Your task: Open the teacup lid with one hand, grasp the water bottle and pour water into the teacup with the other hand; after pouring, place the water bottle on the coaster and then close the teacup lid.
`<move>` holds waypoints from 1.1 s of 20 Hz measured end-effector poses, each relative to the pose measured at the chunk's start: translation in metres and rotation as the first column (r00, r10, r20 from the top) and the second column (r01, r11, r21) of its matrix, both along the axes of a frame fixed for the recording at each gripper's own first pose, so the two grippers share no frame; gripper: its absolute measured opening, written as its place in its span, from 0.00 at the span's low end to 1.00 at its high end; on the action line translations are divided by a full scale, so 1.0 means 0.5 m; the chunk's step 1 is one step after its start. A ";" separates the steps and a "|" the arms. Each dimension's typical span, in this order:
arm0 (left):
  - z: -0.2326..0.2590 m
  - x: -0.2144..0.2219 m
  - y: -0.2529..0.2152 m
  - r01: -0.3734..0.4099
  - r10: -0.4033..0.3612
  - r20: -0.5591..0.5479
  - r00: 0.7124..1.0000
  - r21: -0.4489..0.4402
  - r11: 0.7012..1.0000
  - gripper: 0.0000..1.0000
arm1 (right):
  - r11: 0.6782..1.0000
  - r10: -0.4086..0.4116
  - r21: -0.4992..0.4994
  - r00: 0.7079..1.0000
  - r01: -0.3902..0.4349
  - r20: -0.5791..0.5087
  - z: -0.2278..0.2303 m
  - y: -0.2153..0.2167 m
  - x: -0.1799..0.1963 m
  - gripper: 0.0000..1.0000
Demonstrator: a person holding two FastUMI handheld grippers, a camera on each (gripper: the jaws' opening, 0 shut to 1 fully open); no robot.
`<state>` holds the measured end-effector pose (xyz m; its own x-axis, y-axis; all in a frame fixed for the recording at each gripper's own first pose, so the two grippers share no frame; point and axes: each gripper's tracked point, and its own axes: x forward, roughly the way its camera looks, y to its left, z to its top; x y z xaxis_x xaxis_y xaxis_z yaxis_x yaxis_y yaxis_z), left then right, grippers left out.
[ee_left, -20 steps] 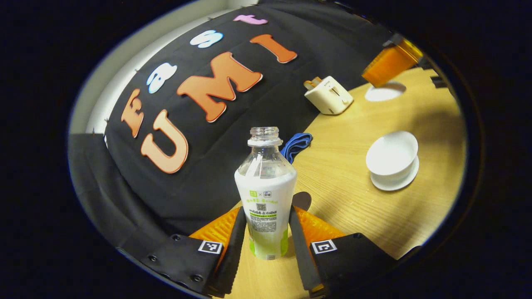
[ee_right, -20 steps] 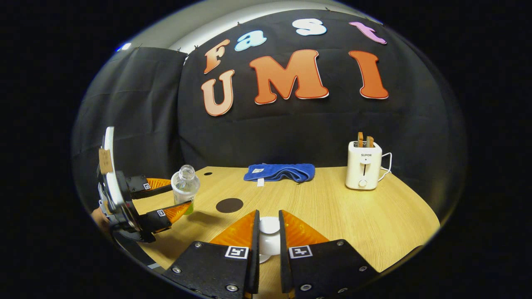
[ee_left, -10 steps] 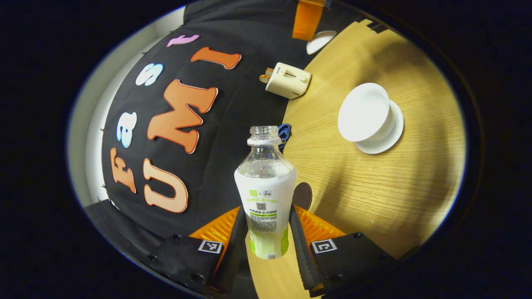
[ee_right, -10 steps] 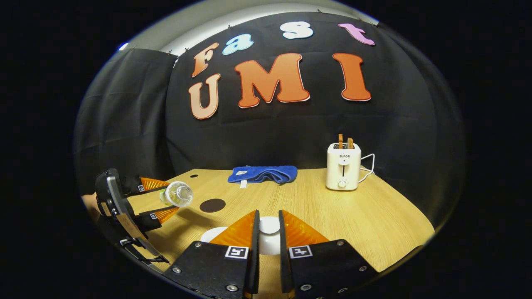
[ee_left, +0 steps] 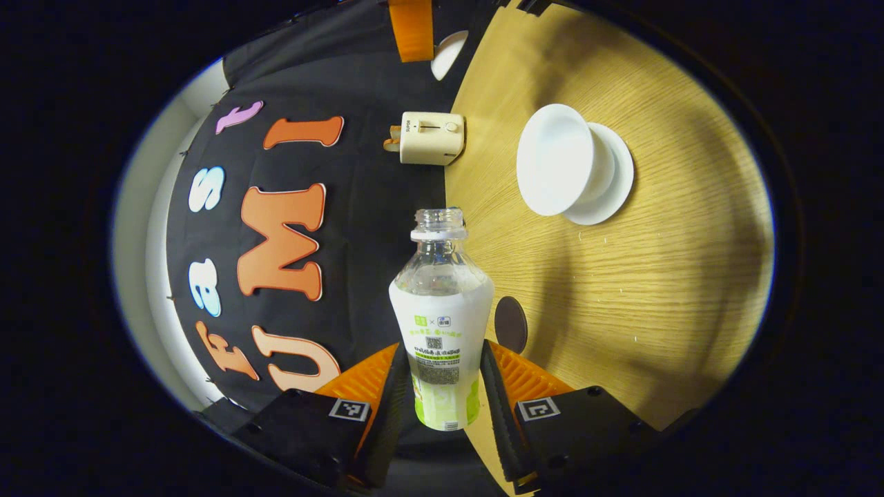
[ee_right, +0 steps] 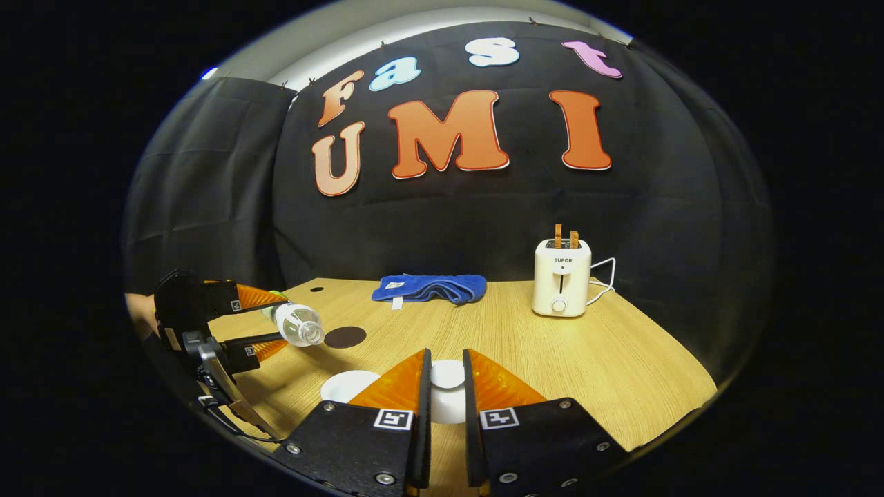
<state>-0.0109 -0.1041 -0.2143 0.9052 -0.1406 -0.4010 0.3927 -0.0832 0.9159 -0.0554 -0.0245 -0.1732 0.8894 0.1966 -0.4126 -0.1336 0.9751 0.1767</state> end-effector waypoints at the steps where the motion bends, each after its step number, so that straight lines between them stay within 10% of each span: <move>1: 0.000 0.000 -0.003 0.011 -0.011 0.001 1.000 0.017 1.000 0.63 | 1.000 0.000 0.002 1.000 0.000 0.000 -0.001 -0.002 0.000 0.21; 22: 0.052 0.011 -0.020 0.129 -0.164 0.112 0.980 0.271 0.954 0.65 | 1.000 0.014 0.008 1.000 -0.014 0.013 -0.005 0.003 -0.016 0.21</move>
<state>-0.0055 -0.1143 -0.1880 0.9297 -0.1824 -0.3200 0.2355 -0.3739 0.8971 -0.0631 -0.0230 -0.1756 0.8920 0.2125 -0.3991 -0.1497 0.9717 0.1828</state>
